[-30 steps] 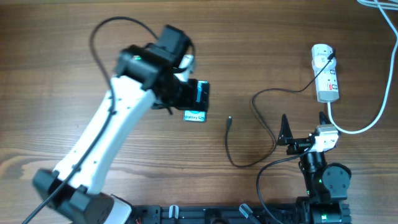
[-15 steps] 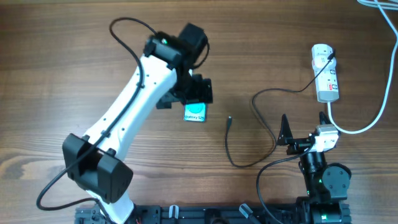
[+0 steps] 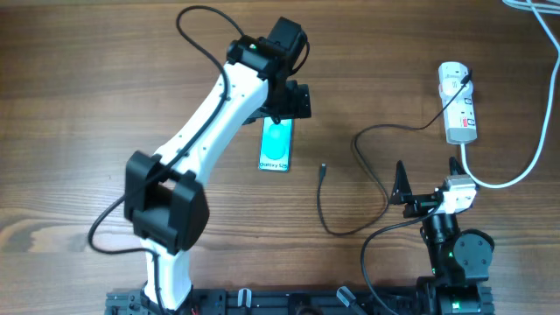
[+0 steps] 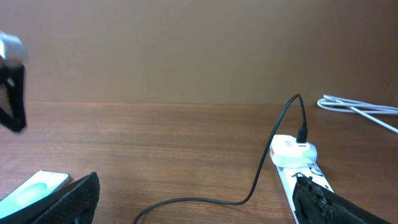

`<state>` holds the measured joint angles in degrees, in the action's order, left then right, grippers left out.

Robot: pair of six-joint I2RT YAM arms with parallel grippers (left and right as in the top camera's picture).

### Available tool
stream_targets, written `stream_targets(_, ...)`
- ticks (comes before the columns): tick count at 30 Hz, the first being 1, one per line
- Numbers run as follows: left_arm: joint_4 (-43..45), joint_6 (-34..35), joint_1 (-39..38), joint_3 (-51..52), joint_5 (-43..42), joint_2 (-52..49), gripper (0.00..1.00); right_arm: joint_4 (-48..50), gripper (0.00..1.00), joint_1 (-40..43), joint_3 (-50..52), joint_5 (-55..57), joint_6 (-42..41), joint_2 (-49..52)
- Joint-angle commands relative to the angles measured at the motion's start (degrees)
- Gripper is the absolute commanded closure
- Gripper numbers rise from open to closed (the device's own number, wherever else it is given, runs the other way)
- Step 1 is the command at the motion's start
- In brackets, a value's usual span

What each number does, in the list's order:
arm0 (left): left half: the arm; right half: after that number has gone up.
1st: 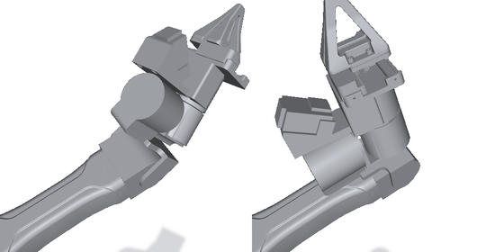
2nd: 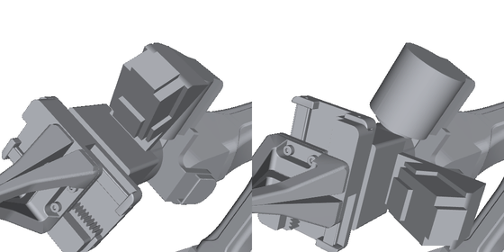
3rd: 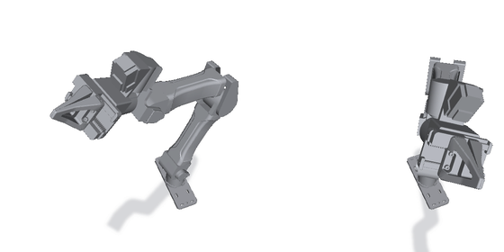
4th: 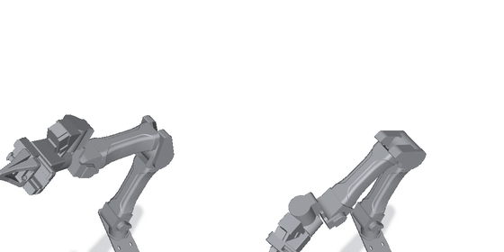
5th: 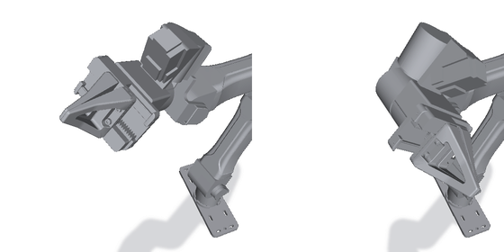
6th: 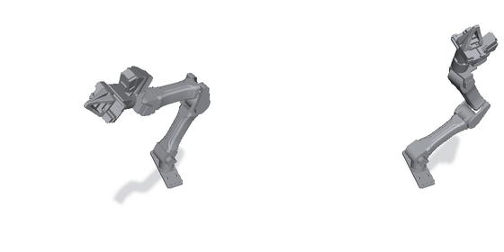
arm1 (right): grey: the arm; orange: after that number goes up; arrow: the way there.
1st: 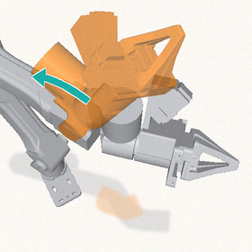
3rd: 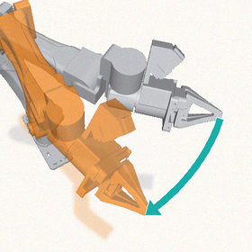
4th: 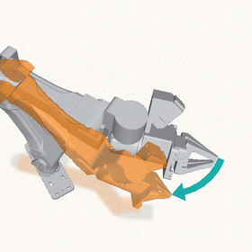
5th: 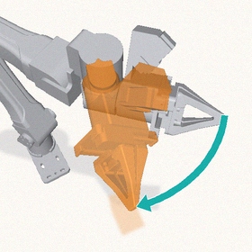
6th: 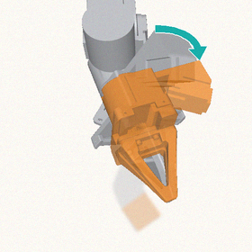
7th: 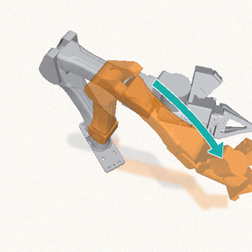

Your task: Plug charger to phone and switch on socket

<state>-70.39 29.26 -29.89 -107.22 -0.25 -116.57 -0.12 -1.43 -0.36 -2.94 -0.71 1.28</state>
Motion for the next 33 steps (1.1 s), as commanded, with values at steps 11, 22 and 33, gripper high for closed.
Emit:
stream_targets(11, 3.1, -4.7, -0.2, -0.6, 1.2, -13.2, 0.0, 0.2, 0.0, 0.1, 0.1, 0.3, 0.7, -0.3)
stream_targets(22, 3.1, -4.8, -0.2, -0.6, 1.2, -15.6, 0.0, 0.2, 0.0, 0.1, 0.1, 0.3, 0.7, -0.3)
stream_targets(33, 3.1, -5.1, -0.1, -0.6, -0.3, -18.4, 0.0, 0.2, 0.0, 0.1, 0.1, 0.3, 0.7, -0.3)
